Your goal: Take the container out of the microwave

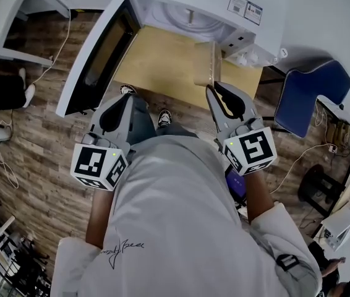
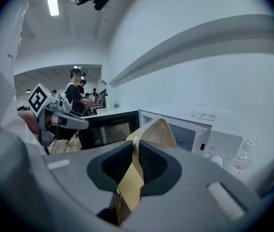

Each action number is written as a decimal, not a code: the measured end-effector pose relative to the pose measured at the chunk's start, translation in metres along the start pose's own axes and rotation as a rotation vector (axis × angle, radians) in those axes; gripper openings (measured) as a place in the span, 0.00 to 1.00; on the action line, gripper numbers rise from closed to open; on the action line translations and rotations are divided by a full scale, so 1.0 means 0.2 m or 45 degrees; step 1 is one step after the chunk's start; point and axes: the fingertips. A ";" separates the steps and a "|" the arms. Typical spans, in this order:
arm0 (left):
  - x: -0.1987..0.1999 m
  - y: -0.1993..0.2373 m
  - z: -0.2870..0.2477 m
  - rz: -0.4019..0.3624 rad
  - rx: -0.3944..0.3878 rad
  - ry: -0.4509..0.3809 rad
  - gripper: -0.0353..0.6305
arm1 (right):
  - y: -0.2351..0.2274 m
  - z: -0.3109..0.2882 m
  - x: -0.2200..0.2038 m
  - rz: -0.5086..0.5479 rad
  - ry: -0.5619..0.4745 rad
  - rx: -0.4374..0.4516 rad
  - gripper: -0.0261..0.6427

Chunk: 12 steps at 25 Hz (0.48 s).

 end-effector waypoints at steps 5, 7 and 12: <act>0.00 -0.01 0.01 0.002 -0.003 -0.007 0.05 | 0.01 0.01 -0.01 -0.047 0.001 0.019 0.12; -0.01 -0.01 0.01 0.011 -0.007 -0.001 0.05 | 0.01 0.02 -0.01 -0.051 -0.010 0.032 0.12; -0.03 -0.01 0.01 0.041 -0.005 0.000 0.05 | 0.02 0.03 0.00 -0.040 -0.017 0.065 0.12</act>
Point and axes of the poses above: the fingertips, and each gripper's own axes: z backward along the fingers, y to its left, x out of its top, and after that the axes turned 7 degrees about -x, right-handed
